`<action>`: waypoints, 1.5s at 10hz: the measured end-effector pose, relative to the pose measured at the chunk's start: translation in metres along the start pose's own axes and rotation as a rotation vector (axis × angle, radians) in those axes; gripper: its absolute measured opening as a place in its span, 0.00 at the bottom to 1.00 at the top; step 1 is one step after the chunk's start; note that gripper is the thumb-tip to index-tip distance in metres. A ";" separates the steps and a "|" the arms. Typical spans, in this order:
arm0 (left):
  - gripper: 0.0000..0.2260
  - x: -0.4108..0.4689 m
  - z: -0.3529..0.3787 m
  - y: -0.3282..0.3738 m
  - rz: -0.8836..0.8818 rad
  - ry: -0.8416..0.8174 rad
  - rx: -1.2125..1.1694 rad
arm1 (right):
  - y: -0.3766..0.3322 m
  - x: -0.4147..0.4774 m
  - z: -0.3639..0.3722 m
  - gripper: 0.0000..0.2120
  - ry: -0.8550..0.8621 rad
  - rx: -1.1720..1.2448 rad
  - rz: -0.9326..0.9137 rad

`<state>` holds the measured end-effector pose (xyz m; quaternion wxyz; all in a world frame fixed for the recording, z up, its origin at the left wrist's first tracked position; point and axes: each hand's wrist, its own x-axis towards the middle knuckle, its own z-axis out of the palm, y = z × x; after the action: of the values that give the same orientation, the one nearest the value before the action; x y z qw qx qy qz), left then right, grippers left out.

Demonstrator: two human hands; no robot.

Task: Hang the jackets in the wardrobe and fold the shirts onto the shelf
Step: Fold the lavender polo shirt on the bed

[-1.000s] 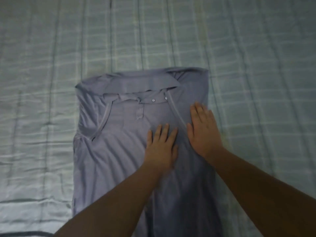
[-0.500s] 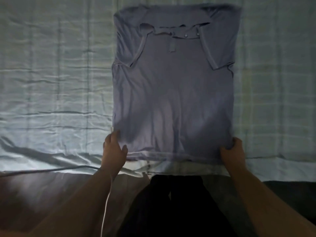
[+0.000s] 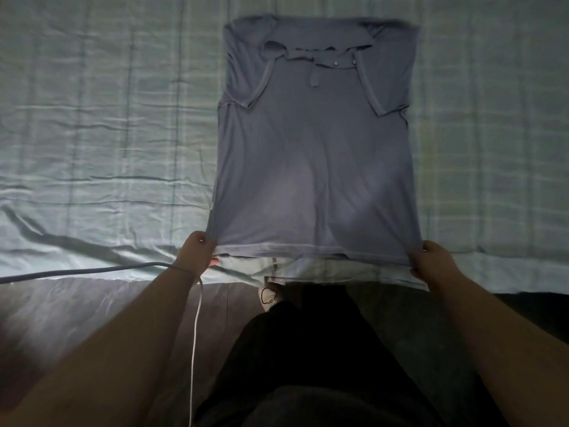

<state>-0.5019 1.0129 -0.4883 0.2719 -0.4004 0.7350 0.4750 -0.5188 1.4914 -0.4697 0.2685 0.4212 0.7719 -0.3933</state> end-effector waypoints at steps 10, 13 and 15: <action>0.07 -0.109 -0.075 0.086 -0.031 -0.170 -0.521 | -0.102 -0.089 -0.084 0.06 -0.070 0.574 0.075; 0.04 -0.058 -0.077 0.217 0.007 0.012 -0.758 | -0.241 -0.032 -0.110 0.07 -0.045 0.651 -0.104; 0.03 0.021 -0.069 0.294 0.009 0.038 -0.800 | -0.312 0.040 -0.106 0.09 -0.046 0.629 -0.141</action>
<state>-0.7637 1.0096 -0.3357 0.0787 -0.4804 0.4984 0.7174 -0.8166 1.4921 -0.3230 0.1145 0.4200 0.6337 -0.6394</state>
